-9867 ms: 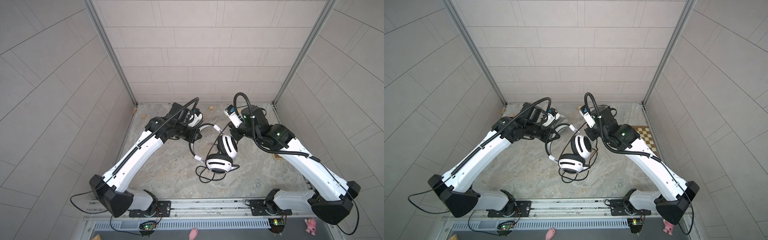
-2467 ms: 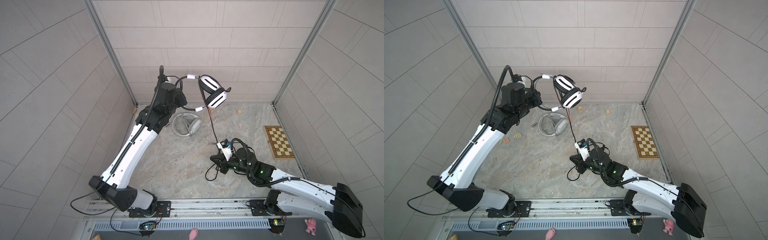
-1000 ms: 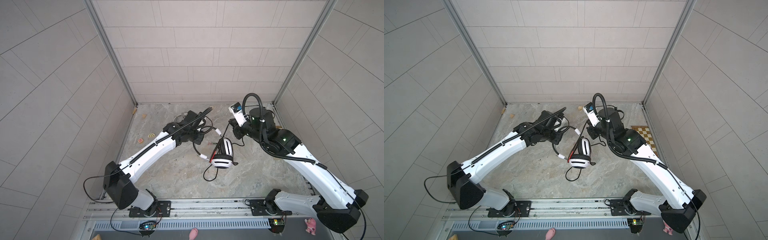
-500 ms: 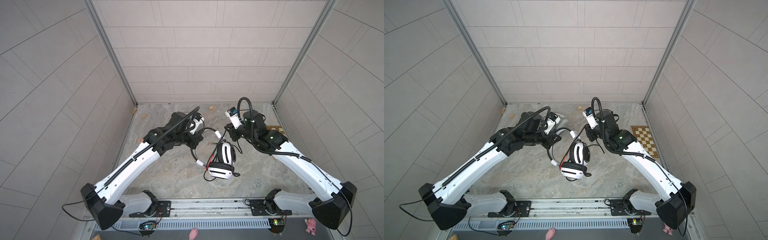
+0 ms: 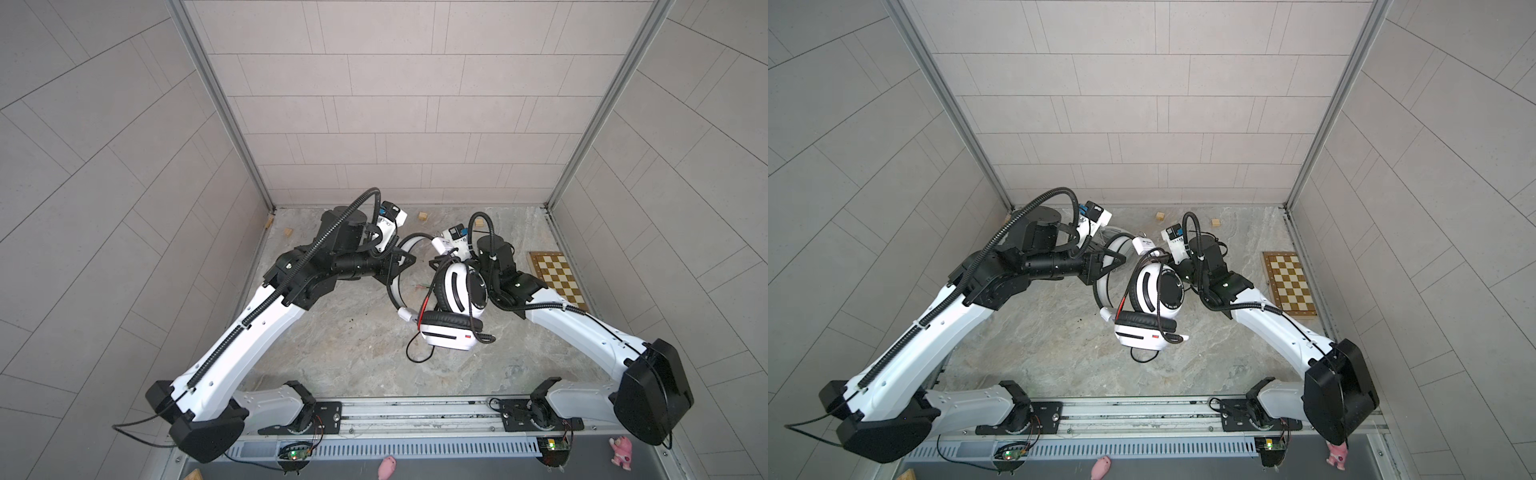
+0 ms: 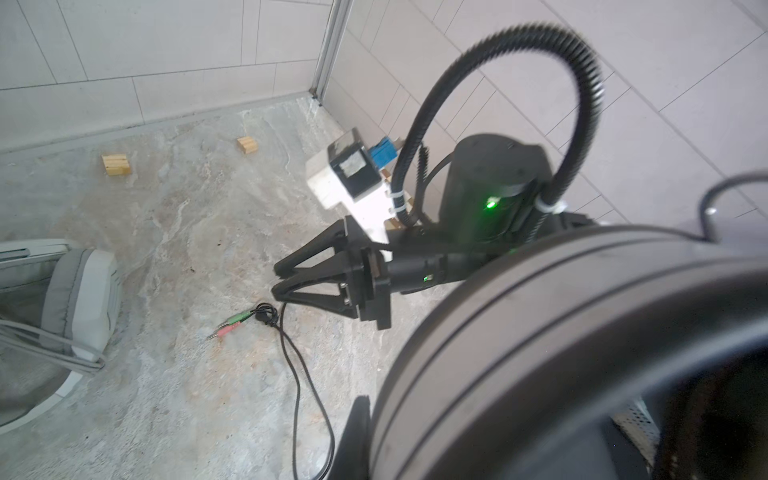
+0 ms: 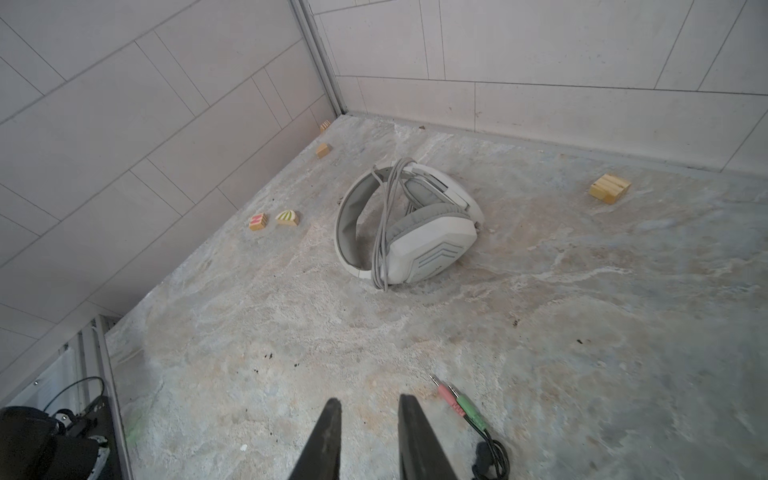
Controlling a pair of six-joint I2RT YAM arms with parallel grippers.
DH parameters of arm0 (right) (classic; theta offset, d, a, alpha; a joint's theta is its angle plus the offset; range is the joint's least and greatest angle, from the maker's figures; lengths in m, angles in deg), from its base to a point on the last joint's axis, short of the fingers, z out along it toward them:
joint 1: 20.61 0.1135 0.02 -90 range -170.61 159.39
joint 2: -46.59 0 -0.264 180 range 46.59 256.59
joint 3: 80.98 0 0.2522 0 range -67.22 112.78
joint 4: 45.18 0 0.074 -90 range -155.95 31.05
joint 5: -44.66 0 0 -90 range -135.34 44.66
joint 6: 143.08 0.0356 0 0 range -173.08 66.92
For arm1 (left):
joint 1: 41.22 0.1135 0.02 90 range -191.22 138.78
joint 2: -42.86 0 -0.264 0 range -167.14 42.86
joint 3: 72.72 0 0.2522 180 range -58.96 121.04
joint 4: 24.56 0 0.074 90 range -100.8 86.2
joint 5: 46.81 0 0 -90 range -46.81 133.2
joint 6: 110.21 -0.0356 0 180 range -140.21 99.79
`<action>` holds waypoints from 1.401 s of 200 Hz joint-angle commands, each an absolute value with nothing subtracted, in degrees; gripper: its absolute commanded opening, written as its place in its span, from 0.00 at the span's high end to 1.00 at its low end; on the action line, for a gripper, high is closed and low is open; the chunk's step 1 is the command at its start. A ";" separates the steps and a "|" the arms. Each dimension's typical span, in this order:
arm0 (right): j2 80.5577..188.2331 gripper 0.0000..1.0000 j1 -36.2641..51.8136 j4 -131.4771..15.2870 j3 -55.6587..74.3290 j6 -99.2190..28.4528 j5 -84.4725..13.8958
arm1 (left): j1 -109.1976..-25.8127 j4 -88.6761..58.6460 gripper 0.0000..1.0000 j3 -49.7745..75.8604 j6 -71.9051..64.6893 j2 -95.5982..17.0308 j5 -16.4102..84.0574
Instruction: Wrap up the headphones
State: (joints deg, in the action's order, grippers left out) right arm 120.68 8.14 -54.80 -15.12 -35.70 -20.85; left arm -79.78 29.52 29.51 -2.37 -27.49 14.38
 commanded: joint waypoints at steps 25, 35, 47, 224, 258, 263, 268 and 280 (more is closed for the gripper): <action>123.20 0.76 8.03 -39.92 -17.82 -30.17 -18.02 | -78.09 23.96 1.00 35.50 6.62 -27.34 8.75; 123.66 0.76 8.15 -38.34 -18.69 -29.76 -17.83 | -77.37 22.86 1.00 36.16 8.18 -27.53 7.66; 124.44 0.76 8.19 -36.68 -19.71 -29.20 -17.36 | -76.30 20.78 1.00 36.64 10.69 -27.49 5.84; 116.89 0.96 19.73 -49.62 -28.11 -36.02 -26.54 | -61.05 20.13 1.00 43.57 23.29 -35.29 33.40; 108.78 0.96 27.05 -61.24 -30.04 -41.66 -38.15 | -59.70 15.57 1.00 40.89 24.43 -37.96 46.02; 107.86 0.96 27.87 -62.84 -30.04 -42.20 -39.49 | -59.66 14.96 1.00 40.99 24.31 -38.67 47.51; 106.85 0.96 28.51 -64.50 -30.08 -42.62 -40.49 | -59.50 14.79 1.00 41.22 24.19 -39.62 48.88; 104.15 0.96 29.84 -67.73 -30.17 -43.32 -42.78 | -59.41 15.03 1.00 42.32 23.51 -41.69 51.58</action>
